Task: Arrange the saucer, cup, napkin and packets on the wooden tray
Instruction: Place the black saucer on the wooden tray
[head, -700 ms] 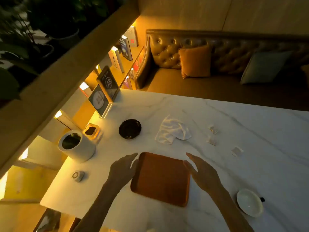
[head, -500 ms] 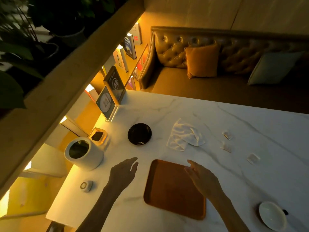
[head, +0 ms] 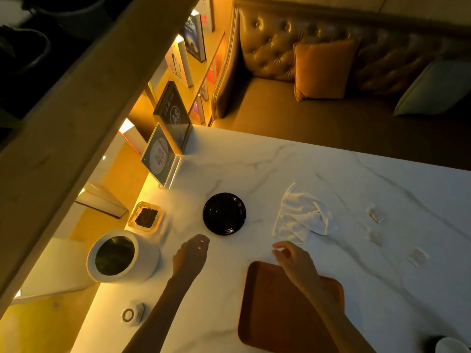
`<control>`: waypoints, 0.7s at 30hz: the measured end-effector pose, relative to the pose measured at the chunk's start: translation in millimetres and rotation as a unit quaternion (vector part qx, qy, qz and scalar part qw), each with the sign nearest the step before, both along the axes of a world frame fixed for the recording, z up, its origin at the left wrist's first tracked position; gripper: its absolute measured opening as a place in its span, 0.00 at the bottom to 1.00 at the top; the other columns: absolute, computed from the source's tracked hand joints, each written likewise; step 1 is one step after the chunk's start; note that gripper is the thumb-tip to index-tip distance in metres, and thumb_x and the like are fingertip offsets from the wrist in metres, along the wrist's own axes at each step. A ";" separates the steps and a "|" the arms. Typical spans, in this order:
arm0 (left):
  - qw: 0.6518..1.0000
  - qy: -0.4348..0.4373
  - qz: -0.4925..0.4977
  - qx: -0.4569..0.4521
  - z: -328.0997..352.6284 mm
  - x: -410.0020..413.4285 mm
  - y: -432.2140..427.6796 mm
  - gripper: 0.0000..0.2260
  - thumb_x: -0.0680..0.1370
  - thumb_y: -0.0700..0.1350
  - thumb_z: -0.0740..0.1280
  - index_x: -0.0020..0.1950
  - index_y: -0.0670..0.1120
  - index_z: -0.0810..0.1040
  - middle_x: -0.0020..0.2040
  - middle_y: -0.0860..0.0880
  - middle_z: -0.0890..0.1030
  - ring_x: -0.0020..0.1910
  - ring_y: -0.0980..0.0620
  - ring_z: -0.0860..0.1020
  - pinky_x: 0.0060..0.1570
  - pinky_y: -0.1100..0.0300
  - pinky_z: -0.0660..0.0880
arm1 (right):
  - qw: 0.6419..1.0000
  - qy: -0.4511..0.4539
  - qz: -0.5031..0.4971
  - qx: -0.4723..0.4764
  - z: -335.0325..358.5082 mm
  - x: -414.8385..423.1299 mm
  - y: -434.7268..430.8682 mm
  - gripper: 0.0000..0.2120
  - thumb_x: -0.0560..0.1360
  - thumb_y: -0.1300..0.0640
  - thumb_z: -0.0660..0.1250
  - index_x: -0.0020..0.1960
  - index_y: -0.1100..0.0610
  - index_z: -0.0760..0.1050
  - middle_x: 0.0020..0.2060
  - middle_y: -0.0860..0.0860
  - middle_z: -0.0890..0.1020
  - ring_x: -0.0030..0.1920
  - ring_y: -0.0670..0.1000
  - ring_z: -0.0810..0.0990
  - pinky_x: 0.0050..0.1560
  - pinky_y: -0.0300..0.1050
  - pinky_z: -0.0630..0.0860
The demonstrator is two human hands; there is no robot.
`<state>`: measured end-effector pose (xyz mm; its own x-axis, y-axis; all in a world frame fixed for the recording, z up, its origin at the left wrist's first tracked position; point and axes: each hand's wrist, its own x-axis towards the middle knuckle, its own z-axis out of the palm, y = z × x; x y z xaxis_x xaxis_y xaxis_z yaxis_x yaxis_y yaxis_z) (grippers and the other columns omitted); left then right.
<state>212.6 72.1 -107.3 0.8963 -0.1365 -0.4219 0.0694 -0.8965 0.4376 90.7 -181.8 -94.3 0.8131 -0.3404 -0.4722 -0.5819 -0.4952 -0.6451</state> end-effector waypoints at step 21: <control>0.966 0.117 0.177 -0.148 -118.7 114.5 -27.0 0.10 0.79 0.40 0.66 0.58 0.39 0.77 0.51 0.38 0.83 0.48 0.40 0.82 0.52 0.42 0.81 | 0.988 0.053 -0.142 0.038 -121.9 166.5 30.3 0.09 0.75 0.60 0.67 0.51 0.65 0.81 0.44 0.60 0.85 0.45 0.59 0.83 0.50 0.55 0.81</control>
